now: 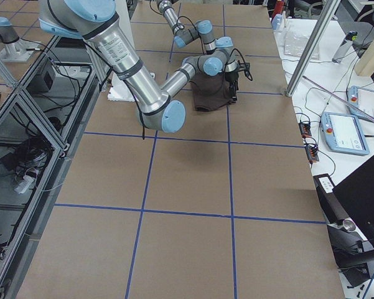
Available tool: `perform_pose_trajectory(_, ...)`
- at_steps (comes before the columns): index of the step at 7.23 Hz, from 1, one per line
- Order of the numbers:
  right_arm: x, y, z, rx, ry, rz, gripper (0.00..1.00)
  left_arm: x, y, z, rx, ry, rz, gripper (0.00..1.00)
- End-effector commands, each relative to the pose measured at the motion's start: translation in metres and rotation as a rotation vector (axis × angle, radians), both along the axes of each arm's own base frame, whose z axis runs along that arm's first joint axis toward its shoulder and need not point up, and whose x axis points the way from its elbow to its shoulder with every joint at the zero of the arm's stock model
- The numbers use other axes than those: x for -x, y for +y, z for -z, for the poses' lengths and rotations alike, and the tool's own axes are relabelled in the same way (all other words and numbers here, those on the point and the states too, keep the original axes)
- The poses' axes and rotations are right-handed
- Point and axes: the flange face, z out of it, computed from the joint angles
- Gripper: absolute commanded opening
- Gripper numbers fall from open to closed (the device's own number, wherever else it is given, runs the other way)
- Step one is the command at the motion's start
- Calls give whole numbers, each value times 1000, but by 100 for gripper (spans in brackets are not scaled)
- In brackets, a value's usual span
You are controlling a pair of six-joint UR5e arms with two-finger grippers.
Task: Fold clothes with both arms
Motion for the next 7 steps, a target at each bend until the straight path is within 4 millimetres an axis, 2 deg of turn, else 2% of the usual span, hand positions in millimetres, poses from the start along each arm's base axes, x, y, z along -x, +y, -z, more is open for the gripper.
perform_pose_trajectory(1,1,1,0,1,0,3,100,-16,0,13,-2,-93,-43,100)
perform_pose_trajectory(2,1,2,-4,4,3,3,100,-14,-9,8,-41,-131,-28,100)
perform_pose_trajectory(3,2,2,-6,4,5,6,100,-10,-24,-6,-39,-166,-19,100)
perform_pose_trajectory(7,5,4,-6,5,6,10,100,25,-86,-48,-49,-271,8,100)
